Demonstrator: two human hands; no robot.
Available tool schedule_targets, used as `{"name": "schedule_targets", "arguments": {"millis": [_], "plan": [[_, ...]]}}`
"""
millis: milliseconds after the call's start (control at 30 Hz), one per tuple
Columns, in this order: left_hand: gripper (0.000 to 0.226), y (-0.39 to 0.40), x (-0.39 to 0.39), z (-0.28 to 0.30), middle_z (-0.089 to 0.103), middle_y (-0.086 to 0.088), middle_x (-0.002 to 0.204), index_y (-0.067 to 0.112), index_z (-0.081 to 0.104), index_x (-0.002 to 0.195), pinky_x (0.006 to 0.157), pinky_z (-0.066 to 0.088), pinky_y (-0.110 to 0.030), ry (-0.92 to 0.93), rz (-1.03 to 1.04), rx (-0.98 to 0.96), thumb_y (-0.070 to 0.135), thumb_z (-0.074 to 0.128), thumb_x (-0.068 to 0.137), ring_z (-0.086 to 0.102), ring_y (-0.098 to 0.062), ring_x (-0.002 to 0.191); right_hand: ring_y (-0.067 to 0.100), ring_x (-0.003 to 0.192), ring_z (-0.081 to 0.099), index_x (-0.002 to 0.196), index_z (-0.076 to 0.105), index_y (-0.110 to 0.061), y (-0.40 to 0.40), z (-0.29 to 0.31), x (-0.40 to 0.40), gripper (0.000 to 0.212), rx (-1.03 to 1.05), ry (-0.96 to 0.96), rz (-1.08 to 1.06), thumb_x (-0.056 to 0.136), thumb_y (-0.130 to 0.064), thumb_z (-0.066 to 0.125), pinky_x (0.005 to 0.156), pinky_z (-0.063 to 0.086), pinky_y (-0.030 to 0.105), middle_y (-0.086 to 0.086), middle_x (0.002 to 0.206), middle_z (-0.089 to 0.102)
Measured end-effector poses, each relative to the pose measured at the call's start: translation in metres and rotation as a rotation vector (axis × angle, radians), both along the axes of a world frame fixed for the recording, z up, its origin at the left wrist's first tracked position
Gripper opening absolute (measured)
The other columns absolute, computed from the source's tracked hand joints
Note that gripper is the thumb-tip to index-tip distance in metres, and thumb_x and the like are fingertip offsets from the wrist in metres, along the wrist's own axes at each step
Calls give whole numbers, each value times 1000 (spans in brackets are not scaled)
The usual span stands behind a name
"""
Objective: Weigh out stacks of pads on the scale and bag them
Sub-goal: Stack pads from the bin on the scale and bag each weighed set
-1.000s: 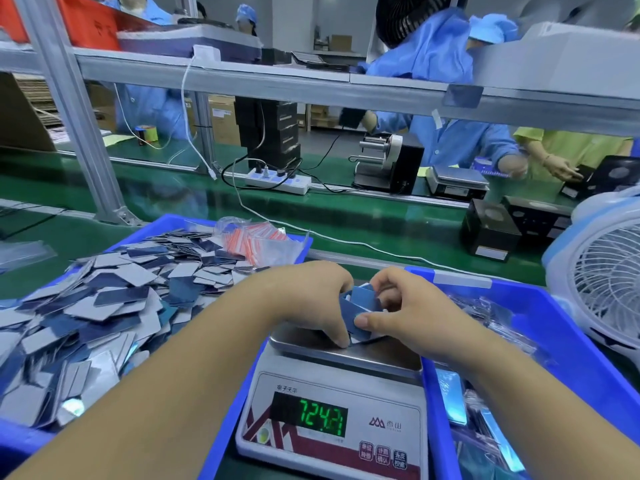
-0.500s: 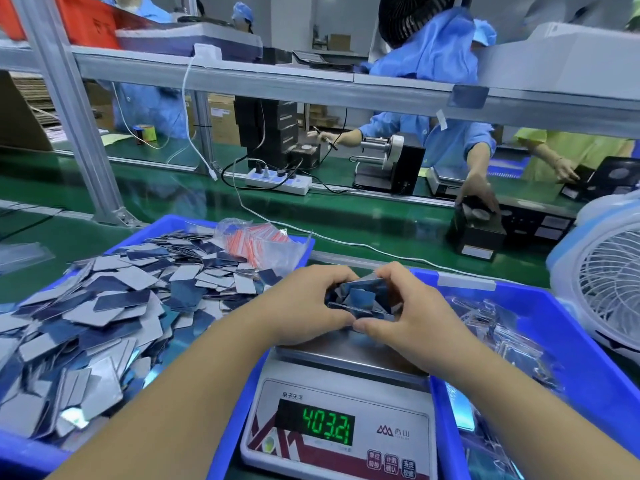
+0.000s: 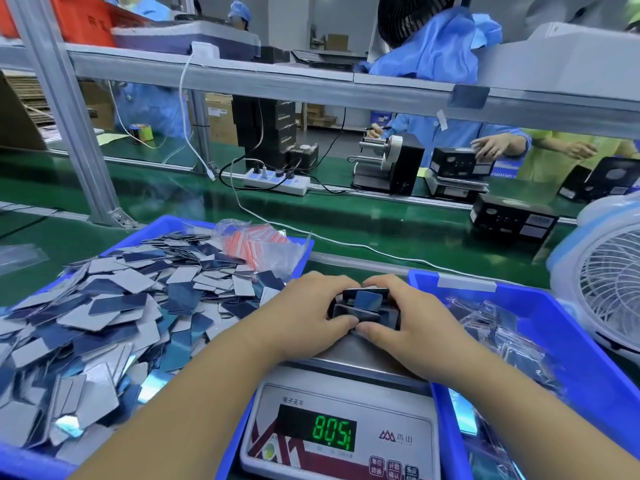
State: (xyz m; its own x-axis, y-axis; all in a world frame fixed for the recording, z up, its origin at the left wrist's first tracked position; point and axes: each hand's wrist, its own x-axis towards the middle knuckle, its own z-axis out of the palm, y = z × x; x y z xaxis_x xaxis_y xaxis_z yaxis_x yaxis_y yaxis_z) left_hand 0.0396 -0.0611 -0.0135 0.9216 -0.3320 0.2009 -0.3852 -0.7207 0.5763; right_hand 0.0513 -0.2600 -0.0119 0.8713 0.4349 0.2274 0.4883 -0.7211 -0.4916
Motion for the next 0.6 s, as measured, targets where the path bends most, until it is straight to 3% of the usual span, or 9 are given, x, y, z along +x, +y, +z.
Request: {"name": "schedule_targets", "arguments": {"millis": [167,300,367,500,600], "plan": [[42,-1,-1,0,66,22,116,36,62,128,86,39,-5,-46,-20,-87,22,69,90,54,6,106,-4,106,54,122,51,-39,4,0,-2,44,66,-22,14,83,-37,73,90,42,16,-24,114,60],[51,-3,-3,2,62,29,108,34,59,134,85,40,-3,-98,1,-151,17,72,87,57,9,103,-15,88,54,118,49,-45,0,2,-2,49,156,-52,-8,82,-27,76,72,37,2,-31,93,60],[53,-3,-4,2,58,37,103,34,57,135,84,38,-1,-100,-2,-148,20,74,86,54,16,100,-15,91,53,123,47,-47,-1,2,-3,53,128,-49,5,83,-27,74,76,37,3,-32,99,60],[37,-1,-3,1,68,27,103,31,64,129,79,41,-4,-59,5,-201,24,67,93,60,8,98,-4,114,52,134,44,-45,0,1,-1,60,62,-22,21,84,-30,72,97,42,19,-26,125,58],[17,0,-1,1,70,22,92,35,72,105,78,46,-13,-87,49,-251,25,60,98,62,1,91,-4,100,54,134,43,-48,-2,-2,0,62,78,-38,5,83,-32,74,87,41,11,-27,112,60]]}}
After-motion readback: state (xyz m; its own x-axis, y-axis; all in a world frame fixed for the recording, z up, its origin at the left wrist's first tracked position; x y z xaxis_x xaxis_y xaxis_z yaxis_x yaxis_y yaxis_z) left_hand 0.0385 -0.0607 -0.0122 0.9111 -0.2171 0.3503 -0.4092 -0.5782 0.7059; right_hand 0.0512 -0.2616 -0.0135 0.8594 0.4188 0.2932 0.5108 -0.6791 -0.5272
